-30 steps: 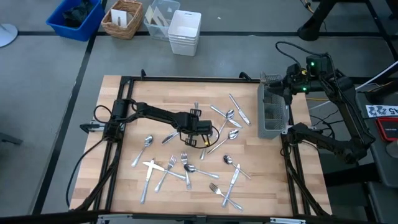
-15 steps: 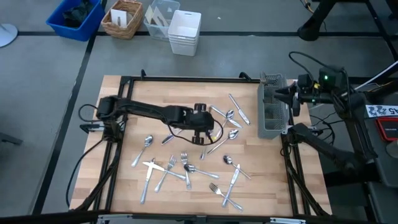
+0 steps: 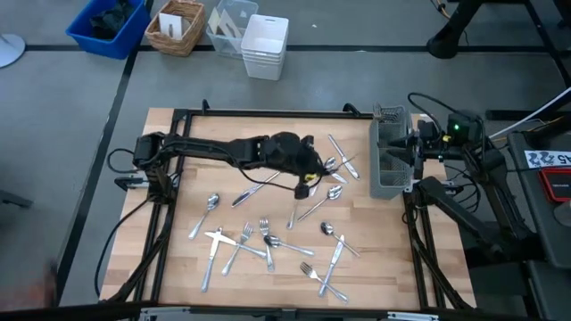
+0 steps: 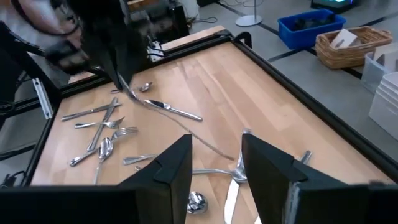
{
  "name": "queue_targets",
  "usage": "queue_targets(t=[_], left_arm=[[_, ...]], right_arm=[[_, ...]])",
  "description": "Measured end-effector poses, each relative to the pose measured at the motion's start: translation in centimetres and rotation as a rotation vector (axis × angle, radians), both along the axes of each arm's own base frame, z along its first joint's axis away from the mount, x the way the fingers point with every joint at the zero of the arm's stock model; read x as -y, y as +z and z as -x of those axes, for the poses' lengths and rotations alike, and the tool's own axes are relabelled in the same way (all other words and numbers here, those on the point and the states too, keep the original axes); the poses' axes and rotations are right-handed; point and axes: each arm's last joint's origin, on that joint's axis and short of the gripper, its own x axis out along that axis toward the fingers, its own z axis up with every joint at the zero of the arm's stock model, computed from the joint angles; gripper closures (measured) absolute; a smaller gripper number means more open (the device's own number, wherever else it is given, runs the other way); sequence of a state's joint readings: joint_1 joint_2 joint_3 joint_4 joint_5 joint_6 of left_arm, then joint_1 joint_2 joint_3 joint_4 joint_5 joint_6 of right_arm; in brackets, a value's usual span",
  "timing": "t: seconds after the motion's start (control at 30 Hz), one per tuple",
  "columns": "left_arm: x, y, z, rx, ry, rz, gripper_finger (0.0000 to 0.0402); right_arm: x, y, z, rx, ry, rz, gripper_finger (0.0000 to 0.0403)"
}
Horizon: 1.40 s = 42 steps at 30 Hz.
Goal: Sort silverware
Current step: Put the spoon into the right section of the utensil holder
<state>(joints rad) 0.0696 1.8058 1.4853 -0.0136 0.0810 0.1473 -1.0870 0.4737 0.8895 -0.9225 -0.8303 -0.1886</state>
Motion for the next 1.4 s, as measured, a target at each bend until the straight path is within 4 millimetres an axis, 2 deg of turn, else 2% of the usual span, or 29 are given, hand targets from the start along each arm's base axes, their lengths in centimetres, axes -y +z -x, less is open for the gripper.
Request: queue_targets(t=[0.27, 0.43, 0.57, 0.77, 0.9, 1.07, 1.4], left_arm=[[-2.3, 2.0, -0.3, 0.216, 0.056, 0.021, 0.0401], [-3.2, 2.4, -0.5, 0.29, -0.015, 0.177, 0.0401], [-2.5, 1.0, -1.7, 0.297, -0.071, 0.294, 0.0401], [-1.4, -2.7, -4.0, 0.298, -0.084, 0.405, 0.0401], [-1.5, -4.3, -5.2, 0.38, -0.081, 0.456, 0.0401], [-2.5, -6.6, -6.3, 0.414, 0.008, 0.513, 0.0401], [-3.7, -7.0, -8.5, 0.456, 0.068, 0.541, 0.0401]], right_arm=[[-0.2, -1.0, 0.1, 0.027, 0.002, 0.055, 0.026], [-0.4, -1.5, 0.2, 0.023, -0.003, 0.07, 0.026], [-0.4, -2.0, 0.2, 0.014, 0.009, 0.099, 0.026], [0.1, -2.3, -0.1, 0.032, 0.015, 0.131, 0.026], [0.2, -2.2, -0.1, 0.041, 0.016, 0.147, 0.026], [0.2, -2.2, -0.1, 0.044, 0.017, 0.151, 0.026], [0.2, -2.1, -0.1, 0.044, 0.016, 0.152, 0.026]])
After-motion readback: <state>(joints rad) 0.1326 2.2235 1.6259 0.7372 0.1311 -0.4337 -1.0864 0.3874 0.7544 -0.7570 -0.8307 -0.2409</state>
